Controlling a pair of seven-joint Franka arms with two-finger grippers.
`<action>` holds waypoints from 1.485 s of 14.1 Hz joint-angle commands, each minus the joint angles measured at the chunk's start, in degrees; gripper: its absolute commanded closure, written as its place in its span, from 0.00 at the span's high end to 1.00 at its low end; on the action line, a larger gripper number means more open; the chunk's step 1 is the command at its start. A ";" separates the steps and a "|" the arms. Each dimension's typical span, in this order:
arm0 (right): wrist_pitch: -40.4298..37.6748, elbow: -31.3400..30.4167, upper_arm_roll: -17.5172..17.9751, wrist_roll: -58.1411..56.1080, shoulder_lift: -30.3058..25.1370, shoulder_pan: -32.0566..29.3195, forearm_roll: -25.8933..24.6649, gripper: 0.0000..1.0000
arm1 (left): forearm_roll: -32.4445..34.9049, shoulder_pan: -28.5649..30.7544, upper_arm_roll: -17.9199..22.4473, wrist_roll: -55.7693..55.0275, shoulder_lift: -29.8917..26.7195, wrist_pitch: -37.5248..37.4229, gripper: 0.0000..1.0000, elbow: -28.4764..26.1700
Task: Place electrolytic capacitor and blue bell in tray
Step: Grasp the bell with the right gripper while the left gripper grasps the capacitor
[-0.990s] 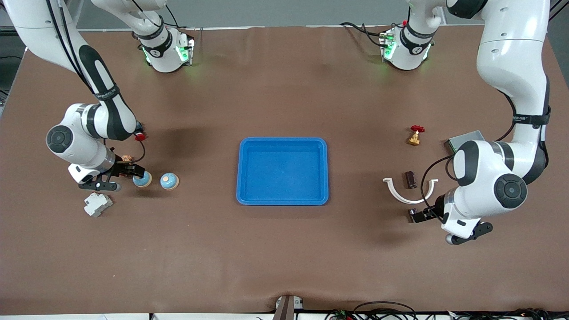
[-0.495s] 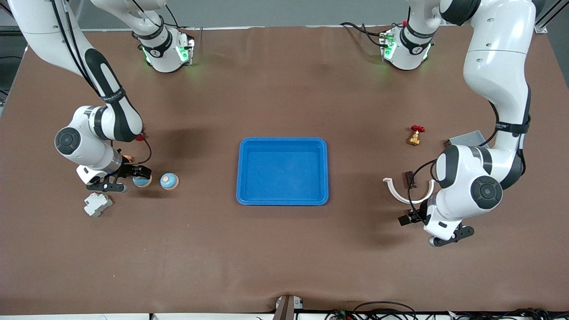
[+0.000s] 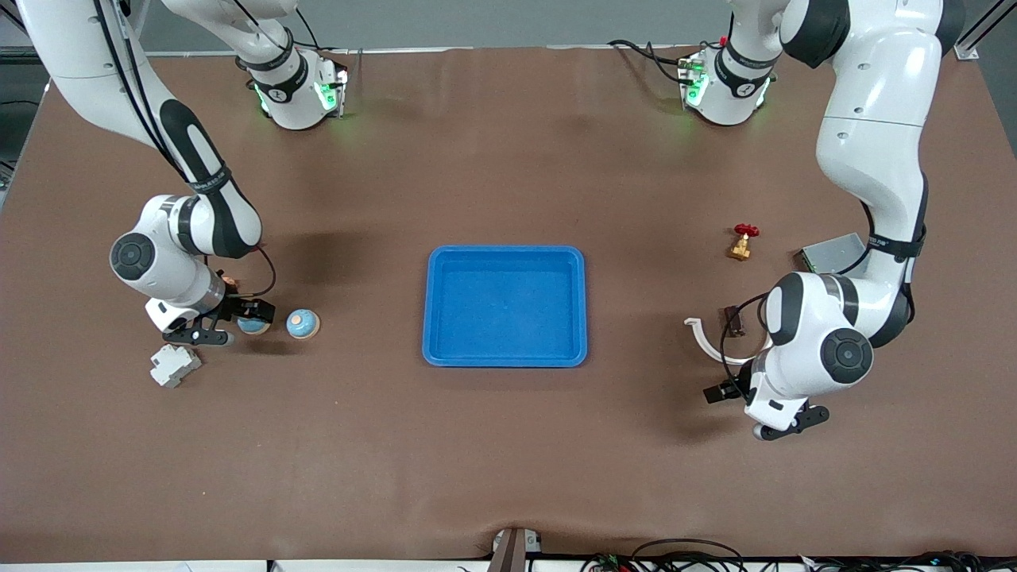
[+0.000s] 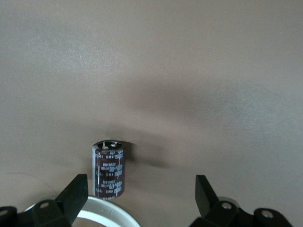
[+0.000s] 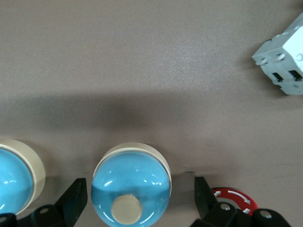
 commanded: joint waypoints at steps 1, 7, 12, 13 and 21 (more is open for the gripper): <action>0.11 0.45 0.06 -1.38 0.25 0.09 1.08 0.66 | 1.26 0.13 0.09 -0.18 0.57 0.18 1.00 1.03; -7.05 1.23 1.11 -1.39 -3.86 0.18 1.17 0.00 | 1.70 0.30 0.27 -0.18 1.45 0.97 1.00 1.03; -25.45 5.02 2.26 0.89 -12.57 2.72 8.90 0.00 | 1.70 0.30 0.27 -0.18 2.24 1.06 1.00 1.03; -25.82 5.02 2.26 3.95 -13.80 4.38 8.82 0.00 | 1.70 0.30 0.27 -0.18 2.33 1.15 1.00 1.03; -26.52 10.53 2.17 45.06 -15.05 27.57 3.38 0.00 | 1.70 0.48 0.27 -0.09 2.33 1.15 0.56 1.03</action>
